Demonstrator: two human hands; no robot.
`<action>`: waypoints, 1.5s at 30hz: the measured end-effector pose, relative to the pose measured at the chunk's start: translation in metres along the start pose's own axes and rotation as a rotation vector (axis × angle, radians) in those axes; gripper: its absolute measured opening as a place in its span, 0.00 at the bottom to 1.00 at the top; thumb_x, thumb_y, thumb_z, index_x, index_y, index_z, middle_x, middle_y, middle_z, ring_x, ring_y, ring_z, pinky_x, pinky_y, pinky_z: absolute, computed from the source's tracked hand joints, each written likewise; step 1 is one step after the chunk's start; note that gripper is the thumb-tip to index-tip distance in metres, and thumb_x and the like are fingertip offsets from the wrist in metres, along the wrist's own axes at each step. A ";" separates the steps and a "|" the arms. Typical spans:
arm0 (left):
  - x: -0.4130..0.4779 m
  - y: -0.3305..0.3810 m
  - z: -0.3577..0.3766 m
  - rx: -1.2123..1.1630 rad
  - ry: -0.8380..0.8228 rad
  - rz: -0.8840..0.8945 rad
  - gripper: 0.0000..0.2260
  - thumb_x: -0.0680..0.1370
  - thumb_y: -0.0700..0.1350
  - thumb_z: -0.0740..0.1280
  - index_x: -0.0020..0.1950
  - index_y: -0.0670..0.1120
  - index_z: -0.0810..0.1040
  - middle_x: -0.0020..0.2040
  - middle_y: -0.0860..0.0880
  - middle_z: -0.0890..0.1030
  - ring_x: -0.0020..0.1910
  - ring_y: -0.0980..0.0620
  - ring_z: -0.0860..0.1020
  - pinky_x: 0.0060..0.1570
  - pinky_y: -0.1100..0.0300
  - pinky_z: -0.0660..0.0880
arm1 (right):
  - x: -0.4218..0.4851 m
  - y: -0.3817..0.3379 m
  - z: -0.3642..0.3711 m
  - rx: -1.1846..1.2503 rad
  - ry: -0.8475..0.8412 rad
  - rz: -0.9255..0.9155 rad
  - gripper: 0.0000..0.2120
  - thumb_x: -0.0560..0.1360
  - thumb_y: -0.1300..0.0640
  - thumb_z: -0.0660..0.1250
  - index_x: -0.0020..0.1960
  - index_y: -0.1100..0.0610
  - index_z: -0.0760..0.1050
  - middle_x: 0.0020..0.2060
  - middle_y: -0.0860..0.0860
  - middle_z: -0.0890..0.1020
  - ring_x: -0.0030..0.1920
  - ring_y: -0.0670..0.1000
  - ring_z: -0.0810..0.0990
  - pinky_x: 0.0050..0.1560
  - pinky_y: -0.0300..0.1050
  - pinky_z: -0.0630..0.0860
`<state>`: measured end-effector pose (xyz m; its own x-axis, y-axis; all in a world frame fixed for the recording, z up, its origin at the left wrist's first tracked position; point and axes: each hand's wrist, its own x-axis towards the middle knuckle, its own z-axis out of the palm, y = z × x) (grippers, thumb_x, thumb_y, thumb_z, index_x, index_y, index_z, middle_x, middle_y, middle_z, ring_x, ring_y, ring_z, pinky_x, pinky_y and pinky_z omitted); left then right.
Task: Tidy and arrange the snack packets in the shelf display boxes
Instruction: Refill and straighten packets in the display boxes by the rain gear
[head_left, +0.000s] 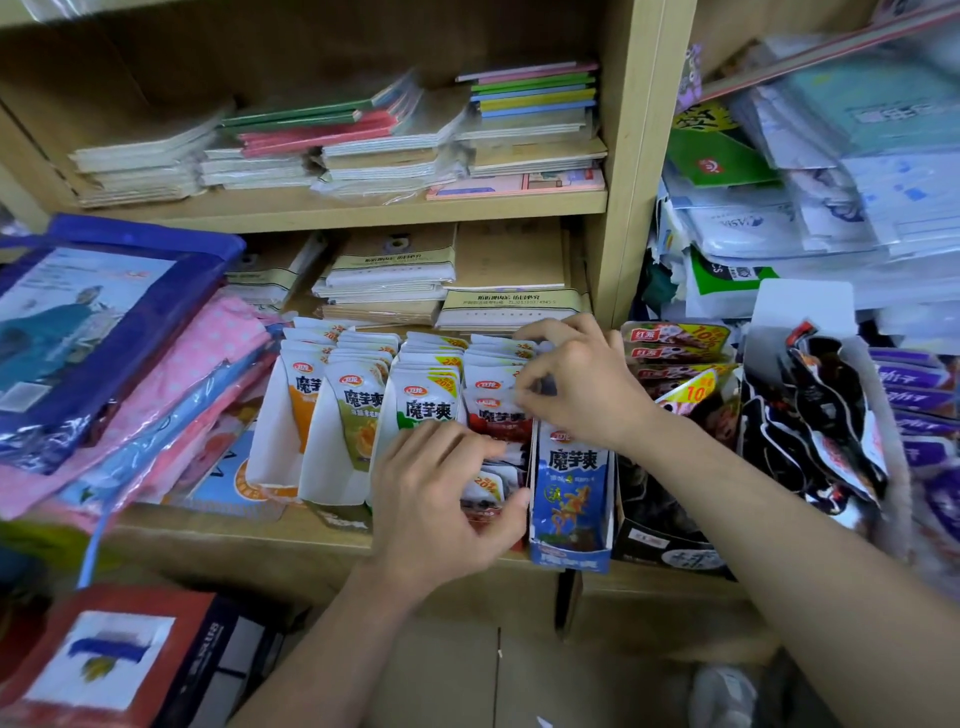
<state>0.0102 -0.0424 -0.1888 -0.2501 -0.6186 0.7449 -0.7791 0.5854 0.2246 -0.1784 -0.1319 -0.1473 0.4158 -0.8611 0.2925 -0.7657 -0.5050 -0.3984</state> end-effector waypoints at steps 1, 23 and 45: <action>0.000 0.000 -0.001 -0.007 -0.010 -0.002 0.12 0.72 0.52 0.71 0.45 0.44 0.83 0.42 0.50 0.81 0.42 0.47 0.79 0.40 0.52 0.73 | 0.001 0.002 0.002 0.043 0.049 -0.002 0.05 0.75 0.51 0.73 0.40 0.48 0.85 0.66 0.43 0.75 0.64 0.55 0.66 0.56 0.53 0.59; 0.000 -0.003 -0.001 -0.001 -0.025 -0.145 0.19 0.72 0.49 0.72 0.61 0.46 0.81 0.62 0.48 0.73 0.61 0.47 0.73 0.56 0.52 0.75 | 0.000 0.009 -0.007 0.343 0.173 -0.036 0.07 0.77 0.58 0.73 0.55 0.53 0.84 0.40 0.47 0.86 0.38 0.45 0.83 0.45 0.47 0.80; 0.016 -0.019 -0.006 0.049 -0.300 -0.063 0.26 0.76 0.42 0.68 0.75 0.47 0.73 0.73 0.52 0.73 0.72 0.50 0.70 0.70 0.49 0.70 | -0.023 0.009 -0.015 0.144 0.151 -0.159 0.20 0.76 0.59 0.72 0.67 0.54 0.78 0.63 0.50 0.80 0.63 0.51 0.76 0.64 0.48 0.74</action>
<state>0.0242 -0.0603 -0.1773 -0.3537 -0.7842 0.5098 -0.8233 0.5197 0.2283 -0.2025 -0.1160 -0.1448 0.4394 -0.7571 0.4834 -0.6144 -0.6459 -0.4531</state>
